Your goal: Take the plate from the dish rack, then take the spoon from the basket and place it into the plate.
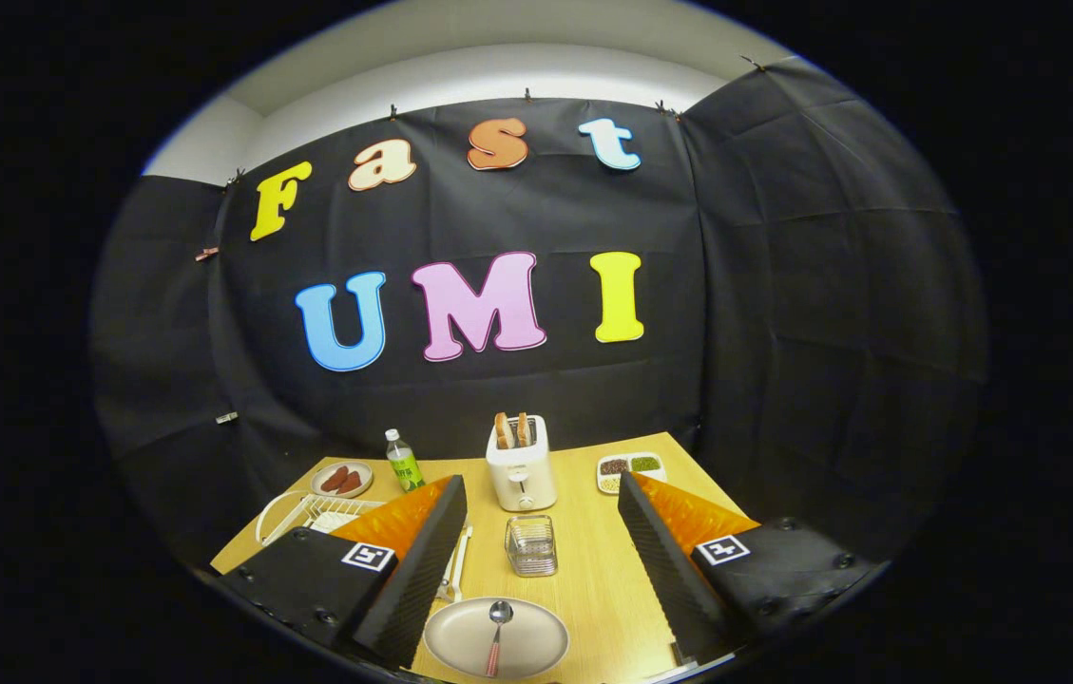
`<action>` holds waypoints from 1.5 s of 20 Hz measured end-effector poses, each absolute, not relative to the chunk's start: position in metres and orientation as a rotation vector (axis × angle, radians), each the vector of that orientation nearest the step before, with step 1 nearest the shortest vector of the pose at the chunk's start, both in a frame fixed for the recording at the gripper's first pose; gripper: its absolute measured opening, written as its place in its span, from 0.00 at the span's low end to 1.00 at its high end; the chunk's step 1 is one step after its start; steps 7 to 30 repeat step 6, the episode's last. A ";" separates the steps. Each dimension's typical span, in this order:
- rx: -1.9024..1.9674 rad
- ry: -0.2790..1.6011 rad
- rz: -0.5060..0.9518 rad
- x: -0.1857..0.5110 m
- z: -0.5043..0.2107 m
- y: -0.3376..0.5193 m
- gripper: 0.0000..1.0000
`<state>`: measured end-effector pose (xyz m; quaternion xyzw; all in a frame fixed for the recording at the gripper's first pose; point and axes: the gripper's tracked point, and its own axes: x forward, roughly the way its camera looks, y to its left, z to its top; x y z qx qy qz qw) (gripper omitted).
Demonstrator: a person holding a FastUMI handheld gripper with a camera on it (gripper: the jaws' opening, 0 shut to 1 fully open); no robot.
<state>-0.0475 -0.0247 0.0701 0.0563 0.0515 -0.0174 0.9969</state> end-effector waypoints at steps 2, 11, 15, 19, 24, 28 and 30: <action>0.104 0.096 -0.032 -0.047 0.072 -0.021 0.99; 0.105 0.097 -0.020 -0.046 0.071 -0.012 0.99; 0.105 0.097 -0.020 -0.046 0.071 -0.012 0.99; 0.105 0.097 -0.020 -0.046 0.071 -0.012 0.99; 0.105 0.097 -0.020 -0.046 0.071 -0.012 0.99; 0.105 0.097 -0.020 -0.046 0.071 -0.012 0.99; 0.105 0.097 -0.020 -0.046 0.071 -0.012 0.99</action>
